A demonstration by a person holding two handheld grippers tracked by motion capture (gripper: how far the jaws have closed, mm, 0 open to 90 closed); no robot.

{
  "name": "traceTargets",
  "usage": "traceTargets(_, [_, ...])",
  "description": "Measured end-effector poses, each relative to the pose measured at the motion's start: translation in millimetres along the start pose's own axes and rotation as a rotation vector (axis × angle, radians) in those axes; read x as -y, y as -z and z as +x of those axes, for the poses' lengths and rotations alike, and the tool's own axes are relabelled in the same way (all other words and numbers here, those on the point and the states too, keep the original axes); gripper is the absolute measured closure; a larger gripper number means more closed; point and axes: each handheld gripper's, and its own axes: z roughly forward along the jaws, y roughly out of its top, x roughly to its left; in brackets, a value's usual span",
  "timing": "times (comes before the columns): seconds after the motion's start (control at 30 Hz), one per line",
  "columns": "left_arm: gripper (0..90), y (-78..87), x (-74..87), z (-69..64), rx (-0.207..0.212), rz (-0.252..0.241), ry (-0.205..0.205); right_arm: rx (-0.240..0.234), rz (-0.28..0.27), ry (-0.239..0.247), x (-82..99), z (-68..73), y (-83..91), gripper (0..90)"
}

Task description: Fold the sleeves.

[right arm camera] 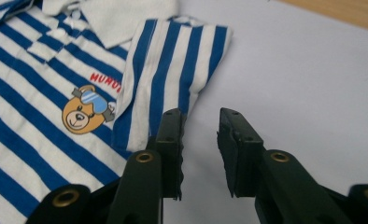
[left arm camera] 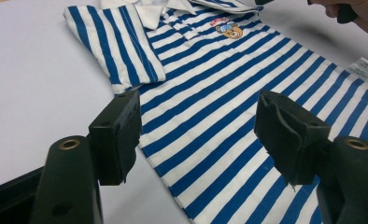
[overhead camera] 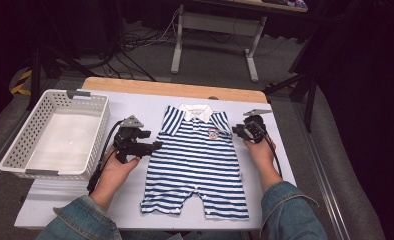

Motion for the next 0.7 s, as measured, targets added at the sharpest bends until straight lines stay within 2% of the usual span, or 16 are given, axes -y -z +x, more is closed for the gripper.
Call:
traceTargets(0.03, [32.3, -0.8, 0.2, 0.4, -0.003, 0.005, 0.0, -0.016, 0.018, -0.005, 3.4, 1.8, -6.1, 70.6])
traceTargets(0.3, [32.0, -6.6, 1.5, 4.4, -0.001, 0.017, 0.006, -0.059, 0.03, -0.014, 5.0, 9.6, -14.0, 71.1])
traceTargets(0.4, [32.0, -10.5, 1.0, 7.7, -0.009, 0.02, 0.009, -0.079, 0.034, -0.029, 4.7, 9.9, -14.7, 78.5])
traceTargets(0.47, [32.0, -12.7, 0.5, 10.0, -0.011, 0.016, 0.014, -0.076, 0.037, -0.036, 4.2, 11.6, -14.1, 84.6])
traceTargets(0.57, [32.4, -19.6, -3.1, 18.7, -0.017, 0.029, 0.046, -0.051, 0.043, -0.055, 4.2, 11.1, -12.2, 85.8])
traceTargets(0.63, [32.6, -24.8, -7.1, 22.8, -0.032, 0.044, 0.042, -0.044, 0.042, -0.095, 6.5, 8.8, -10.4, 85.8])
traceTargets(0.7, [32.9, -30.7, -11.3, 26.3, -0.04, 0.067, 0.054, -0.045, 0.034, -0.111, 7.9, 8.1, -10.2, 84.7])
